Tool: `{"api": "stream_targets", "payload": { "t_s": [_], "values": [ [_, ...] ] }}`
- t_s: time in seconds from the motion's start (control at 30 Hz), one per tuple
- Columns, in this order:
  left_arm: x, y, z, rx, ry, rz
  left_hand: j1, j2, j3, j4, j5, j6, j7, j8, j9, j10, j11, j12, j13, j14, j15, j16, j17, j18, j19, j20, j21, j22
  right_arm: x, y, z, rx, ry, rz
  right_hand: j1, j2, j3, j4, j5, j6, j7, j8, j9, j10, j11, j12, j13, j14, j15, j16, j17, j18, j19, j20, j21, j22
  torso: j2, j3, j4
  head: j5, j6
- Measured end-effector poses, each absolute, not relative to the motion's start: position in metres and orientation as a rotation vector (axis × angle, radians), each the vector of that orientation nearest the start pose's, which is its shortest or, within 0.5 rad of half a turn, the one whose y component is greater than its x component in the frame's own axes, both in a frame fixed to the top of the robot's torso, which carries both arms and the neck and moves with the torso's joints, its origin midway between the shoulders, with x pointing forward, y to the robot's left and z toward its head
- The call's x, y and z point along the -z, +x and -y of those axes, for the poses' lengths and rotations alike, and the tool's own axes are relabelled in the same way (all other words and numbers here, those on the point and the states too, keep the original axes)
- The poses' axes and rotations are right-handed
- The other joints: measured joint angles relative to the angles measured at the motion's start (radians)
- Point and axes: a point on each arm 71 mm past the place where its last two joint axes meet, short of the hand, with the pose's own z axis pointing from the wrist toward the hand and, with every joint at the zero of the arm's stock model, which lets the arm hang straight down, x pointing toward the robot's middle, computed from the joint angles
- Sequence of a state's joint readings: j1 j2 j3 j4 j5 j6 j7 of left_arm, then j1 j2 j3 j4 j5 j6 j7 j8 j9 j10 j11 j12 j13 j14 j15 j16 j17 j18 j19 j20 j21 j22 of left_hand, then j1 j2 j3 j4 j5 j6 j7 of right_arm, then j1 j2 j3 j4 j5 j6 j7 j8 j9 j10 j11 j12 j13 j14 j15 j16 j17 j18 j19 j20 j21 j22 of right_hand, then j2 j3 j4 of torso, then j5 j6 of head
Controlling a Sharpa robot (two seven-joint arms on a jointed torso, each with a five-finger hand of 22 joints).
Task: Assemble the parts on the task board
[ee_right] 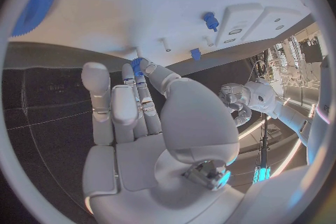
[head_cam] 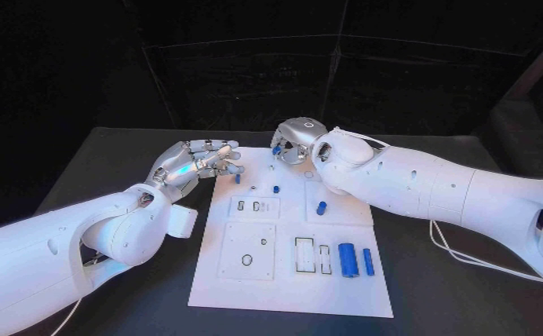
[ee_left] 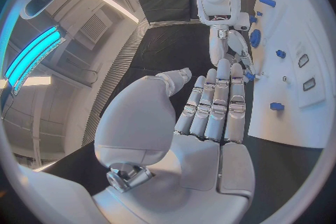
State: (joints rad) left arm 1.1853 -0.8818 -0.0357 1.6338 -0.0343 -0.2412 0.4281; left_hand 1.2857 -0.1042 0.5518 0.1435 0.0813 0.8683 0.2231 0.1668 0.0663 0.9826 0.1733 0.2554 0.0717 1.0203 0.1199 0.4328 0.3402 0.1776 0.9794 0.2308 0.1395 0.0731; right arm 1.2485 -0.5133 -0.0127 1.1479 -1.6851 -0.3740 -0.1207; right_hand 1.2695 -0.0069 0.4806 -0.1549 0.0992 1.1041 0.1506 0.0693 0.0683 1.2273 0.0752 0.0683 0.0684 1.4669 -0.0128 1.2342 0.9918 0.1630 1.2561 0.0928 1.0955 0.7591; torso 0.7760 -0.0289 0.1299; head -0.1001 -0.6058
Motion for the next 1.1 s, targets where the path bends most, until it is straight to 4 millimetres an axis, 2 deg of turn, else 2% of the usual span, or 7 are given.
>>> {"api": "stream_targets", "payload": {
  "t_s": [0.87, 1.1],
  "values": [
    [0.1722, 0.466, -0.1937, 1.691, -1.041, -1.46, 0.0, 0.0, 0.0, 0.0, 0.0, 0.0, 0.0, 0.0, 0.0, 0.0, 0.0, 0.0, 0.0, 0.0, 0.0, 0.0, 0.001, 0.0, 0.0, 0.0, 0.0, 0.0, 0.162, 0.5523, 0.1357, -0.487, -0.32, -1.501, -0.008, -0.008, 0.005, 0.005, 0.0, -0.001, 0.0, 0.0, 0.001, 0.0, 0.0, 0.0, 0.0, 0.0, 0.0, 0.004, 0.002, 0.0, 0.0, 0.0, 0.004, 0.004, 0.003, 0.0012, 0.0026, -0.002, -0.002],
    [0.1725, 0.4667, -0.1948, 1.687, -1.042, -1.459, 0.0, 0.0, 0.0, 0.0, 0.0, 0.0, 0.0, 0.0, 0.0, 0.0, 0.0, 0.0, 0.0, 0.0, 0.0, 0.0, 0.001, 0.0, 0.0, 0.0, 0.0, 0.0, 0.1616, 0.5525, 0.1356, -0.486, -0.32, -1.504, -0.006, -0.017, 0.003, 0.008, 0.0, -0.001, 0.0, 0.0, 0.0, 0.0, 0.0, 0.0, 0.0, 0.0, 0.0, 0.004, 0.002, 0.0, 0.0, 0.0, 0.004, 0.004, 0.003, 0.0016, 0.0035, -0.005, -0.003]
  ]
}}
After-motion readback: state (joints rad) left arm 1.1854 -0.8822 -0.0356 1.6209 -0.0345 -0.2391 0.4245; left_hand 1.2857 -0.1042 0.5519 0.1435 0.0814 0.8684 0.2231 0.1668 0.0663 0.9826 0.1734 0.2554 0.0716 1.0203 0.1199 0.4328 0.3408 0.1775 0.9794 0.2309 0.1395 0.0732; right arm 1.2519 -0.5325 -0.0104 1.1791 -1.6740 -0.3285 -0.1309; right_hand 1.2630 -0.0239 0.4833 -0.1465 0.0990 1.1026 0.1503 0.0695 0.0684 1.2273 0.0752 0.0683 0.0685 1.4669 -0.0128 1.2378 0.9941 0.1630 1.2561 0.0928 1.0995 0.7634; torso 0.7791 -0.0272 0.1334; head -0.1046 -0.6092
